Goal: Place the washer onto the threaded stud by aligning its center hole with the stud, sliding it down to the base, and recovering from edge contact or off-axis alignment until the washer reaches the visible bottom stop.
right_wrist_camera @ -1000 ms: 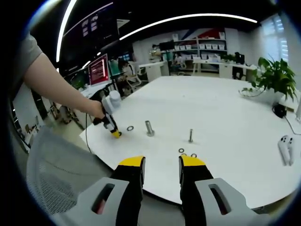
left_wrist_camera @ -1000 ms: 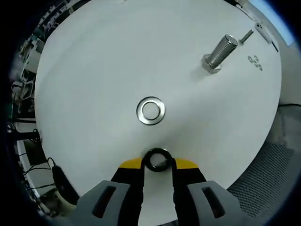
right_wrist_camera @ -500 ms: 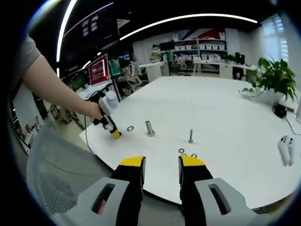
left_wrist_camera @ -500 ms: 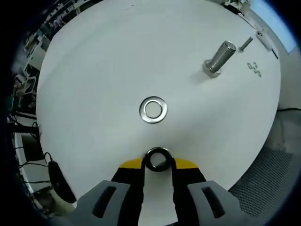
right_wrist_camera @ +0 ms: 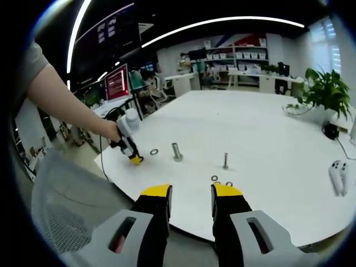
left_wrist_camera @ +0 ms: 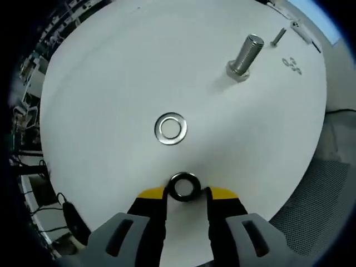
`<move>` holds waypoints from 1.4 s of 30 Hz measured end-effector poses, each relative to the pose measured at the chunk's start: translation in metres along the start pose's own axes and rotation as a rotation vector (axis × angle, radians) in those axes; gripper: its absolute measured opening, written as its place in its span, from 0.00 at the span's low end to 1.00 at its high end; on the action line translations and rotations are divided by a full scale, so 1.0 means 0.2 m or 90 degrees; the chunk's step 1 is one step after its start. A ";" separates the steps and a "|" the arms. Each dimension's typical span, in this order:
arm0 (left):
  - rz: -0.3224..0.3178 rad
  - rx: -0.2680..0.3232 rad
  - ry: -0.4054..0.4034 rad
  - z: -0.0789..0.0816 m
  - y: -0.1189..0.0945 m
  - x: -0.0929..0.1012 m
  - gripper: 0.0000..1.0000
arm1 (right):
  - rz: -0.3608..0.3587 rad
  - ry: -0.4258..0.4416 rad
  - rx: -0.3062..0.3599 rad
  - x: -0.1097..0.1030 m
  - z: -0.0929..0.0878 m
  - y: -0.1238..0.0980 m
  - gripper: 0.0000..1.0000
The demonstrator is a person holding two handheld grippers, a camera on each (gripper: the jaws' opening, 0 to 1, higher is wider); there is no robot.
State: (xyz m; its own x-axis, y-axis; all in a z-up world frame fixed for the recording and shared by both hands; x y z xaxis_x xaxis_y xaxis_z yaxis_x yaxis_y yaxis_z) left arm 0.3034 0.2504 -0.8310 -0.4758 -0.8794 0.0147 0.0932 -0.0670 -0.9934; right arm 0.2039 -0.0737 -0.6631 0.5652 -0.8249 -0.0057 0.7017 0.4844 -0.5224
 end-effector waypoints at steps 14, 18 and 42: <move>-0.001 0.041 -0.039 0.00 0.00 -0.02 0.19 | 0.000 -0.002 0.000 0.00 0.00 0.00 0.30; 0.000 0.041 -0.025 0.00 -0.01 -0.01 0.19 | -0.001 0.000 0.001 0.00 0.00 0.00 0.30; -0.019 0.054 0.068 0.10 -0.08 0.08 0.19 | 0.001 -0.002 0.001 0.00 0.00 0.00 0.30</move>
State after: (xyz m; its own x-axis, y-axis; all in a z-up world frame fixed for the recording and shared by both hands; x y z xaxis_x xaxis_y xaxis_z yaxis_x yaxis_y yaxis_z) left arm 0.3125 0.2274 -0.8124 -0.5692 -0.8217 0.0267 0.1493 -0.1352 -0.9795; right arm 0.2043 -0.0736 -0.6623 0.5676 -0.8233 -0.0040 0.7018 0.4864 -0.5204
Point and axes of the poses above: the point that each gripper's makers call its tool centre point, and the gripper's own axes: y roughly forward along the fingers, x roughly to its right, z roughly out of its top, the point moved 1 cm from there along -y, roughly backward along the fingers, and after that the axes turned 10 degrees about -y, right-handed, at the moved point
